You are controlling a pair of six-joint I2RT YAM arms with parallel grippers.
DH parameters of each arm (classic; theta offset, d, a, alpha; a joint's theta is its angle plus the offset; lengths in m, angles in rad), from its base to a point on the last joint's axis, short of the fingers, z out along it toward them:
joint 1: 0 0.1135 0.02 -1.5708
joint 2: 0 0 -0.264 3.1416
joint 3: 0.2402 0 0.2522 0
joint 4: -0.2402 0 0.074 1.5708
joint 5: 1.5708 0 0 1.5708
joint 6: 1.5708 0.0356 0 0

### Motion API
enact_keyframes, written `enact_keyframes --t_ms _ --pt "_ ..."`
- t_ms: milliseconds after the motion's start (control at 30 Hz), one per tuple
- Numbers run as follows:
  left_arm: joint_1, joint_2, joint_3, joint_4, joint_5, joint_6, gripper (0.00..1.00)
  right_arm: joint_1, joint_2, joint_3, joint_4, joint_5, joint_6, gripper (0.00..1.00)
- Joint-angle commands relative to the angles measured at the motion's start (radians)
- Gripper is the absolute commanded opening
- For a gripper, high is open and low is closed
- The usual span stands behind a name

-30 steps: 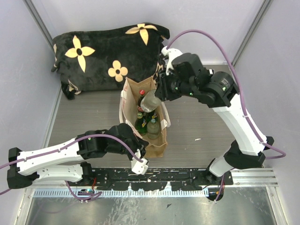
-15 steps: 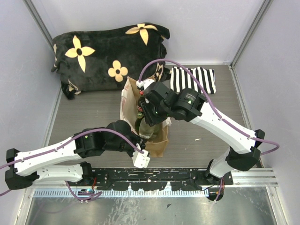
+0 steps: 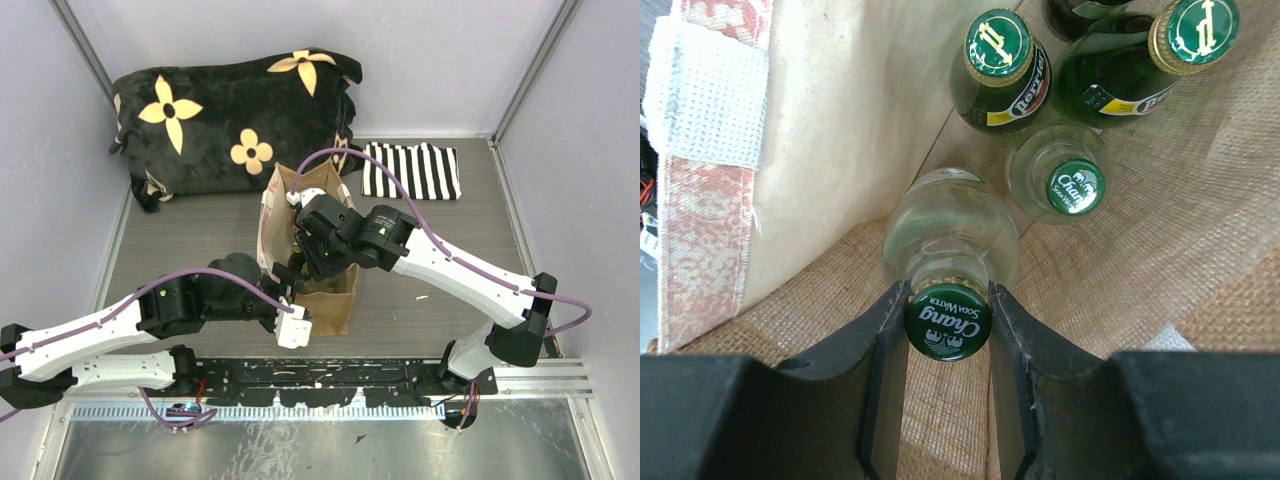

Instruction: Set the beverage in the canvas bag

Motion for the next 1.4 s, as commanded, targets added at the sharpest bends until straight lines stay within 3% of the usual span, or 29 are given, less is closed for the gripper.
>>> enact_keyframes --t_ms 0,167,433,567,1033,1367 --pt "0.008 -0.014 0.057 0.058 -0.063 -0.074 0.97 0.008 -0.055 -0.009 0.191 0.01 0.018 0.01" --pt "0.114 -0.017 0.117 0.092 -0.104 -0.193 0.97 0.008 -0.046 -0.059 0.226 0.006 0.021 0.01" --pt "0.447 -0.072 0.17 0.025 -0.113 -0.399 0.98 0.008 -0.029 -0.141 0.295 0.019 0.019 0.01" --pt "0.558 -0.125 0.156 -0.031 -0.151 -0.452 0.99 0.008 -0.021 -0.172 0.317 0.02 0.019 0.01" --pt "0.743 -0.145 0.066 -0.121 -0.15 -0.72 0.98 0.011 0.087 -0.23 0.353 0.074 -0.012 0.01" --pt "0.765 -0.097 0.057 -0.068 -0.096 -0.736 0.98 0.012 0.139 -0.216 0.328 0.097 -0.016 0.01"
